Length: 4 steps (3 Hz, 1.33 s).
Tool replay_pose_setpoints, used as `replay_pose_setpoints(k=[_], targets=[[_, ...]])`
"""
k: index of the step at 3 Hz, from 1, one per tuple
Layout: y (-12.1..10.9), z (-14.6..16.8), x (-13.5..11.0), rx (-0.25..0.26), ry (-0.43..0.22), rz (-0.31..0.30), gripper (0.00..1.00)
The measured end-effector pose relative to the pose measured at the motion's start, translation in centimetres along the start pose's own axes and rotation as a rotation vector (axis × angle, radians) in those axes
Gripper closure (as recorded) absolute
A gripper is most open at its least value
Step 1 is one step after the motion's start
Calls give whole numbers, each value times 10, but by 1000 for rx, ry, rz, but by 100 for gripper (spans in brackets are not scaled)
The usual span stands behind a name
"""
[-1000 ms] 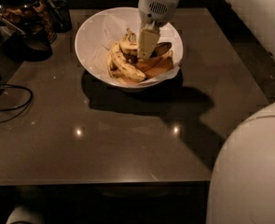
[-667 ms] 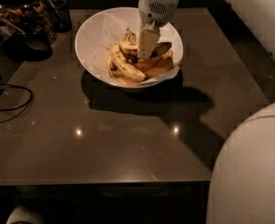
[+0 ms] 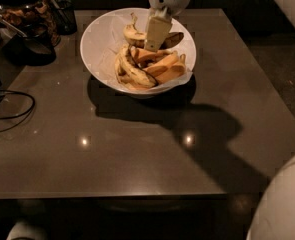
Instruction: Pick banana from white bowl
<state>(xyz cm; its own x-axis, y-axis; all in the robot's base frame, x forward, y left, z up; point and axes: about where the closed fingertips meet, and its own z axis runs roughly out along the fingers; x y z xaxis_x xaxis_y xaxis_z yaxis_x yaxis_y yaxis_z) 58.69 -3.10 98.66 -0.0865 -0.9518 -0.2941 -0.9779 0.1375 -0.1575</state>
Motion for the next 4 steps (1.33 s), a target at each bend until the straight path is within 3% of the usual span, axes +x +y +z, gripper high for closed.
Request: replay_pose_setpoints(k=[1, 2, 3, 4], targets=[[25, -18, 0, -16, -46, -10, 100], [65, -36, 6, -30, -116, 8, 100], [65, -36, 6, -30, -116, 8, 100], [85, -43, 3, -40, -132, 2, 100]])
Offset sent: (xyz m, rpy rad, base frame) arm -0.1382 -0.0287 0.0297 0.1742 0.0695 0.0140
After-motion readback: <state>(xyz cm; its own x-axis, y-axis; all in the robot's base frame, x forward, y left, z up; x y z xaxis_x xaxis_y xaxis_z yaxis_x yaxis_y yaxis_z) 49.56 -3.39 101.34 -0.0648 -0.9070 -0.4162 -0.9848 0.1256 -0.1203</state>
